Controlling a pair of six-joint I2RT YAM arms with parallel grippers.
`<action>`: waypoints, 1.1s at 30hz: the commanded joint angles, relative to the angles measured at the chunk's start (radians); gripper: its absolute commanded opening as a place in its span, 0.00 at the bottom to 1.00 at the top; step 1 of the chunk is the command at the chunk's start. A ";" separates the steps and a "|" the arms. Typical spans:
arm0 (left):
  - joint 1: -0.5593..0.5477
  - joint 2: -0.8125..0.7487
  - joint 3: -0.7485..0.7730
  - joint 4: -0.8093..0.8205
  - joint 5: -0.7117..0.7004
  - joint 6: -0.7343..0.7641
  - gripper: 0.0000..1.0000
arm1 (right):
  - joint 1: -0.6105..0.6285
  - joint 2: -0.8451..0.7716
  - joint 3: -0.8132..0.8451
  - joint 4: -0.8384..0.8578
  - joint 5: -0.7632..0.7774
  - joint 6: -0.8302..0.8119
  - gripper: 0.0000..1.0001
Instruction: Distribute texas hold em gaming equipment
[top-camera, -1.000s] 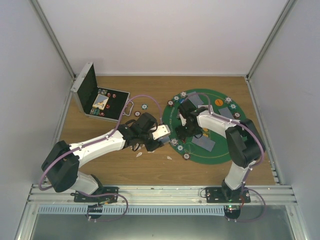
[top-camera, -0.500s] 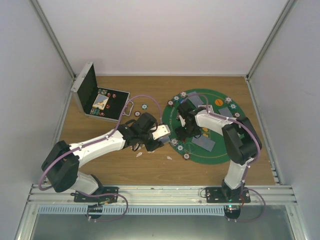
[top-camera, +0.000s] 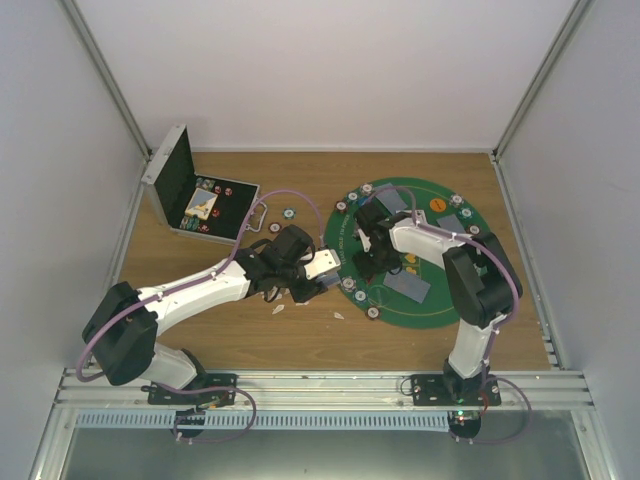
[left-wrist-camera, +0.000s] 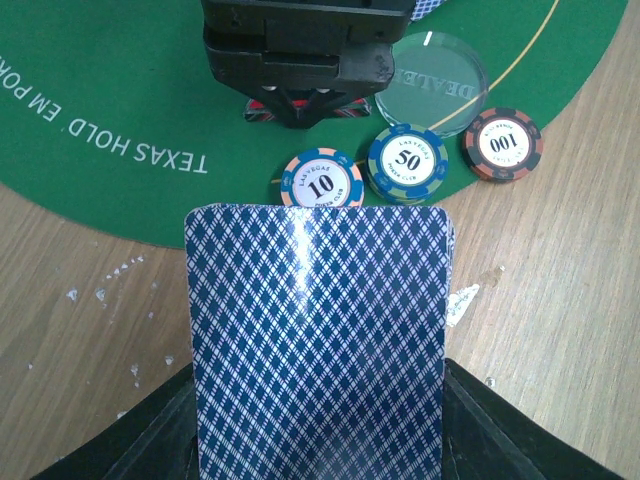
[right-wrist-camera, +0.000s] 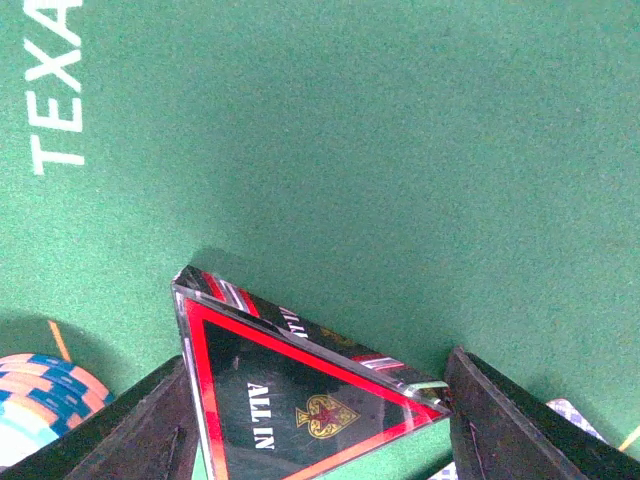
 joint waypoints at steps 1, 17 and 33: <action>0.004 -0.027 -0.008 0.047 -0.005 -0.004 0.55 | -0.020 0.004 0.037 0.012 0.009 -0.004 0.60; 0.012 -0.020 -0.011 0.048 -0.015 -0.002 0.55 | -0.201 0.229 0.501 -0.057 -0.035 -0.020 0.59; 0.026 0.000 0.000 0.042 -0.011 -0.002 0.55 | -0.183 0.423 0.698 -0.082 -0.136 -0.050 0.58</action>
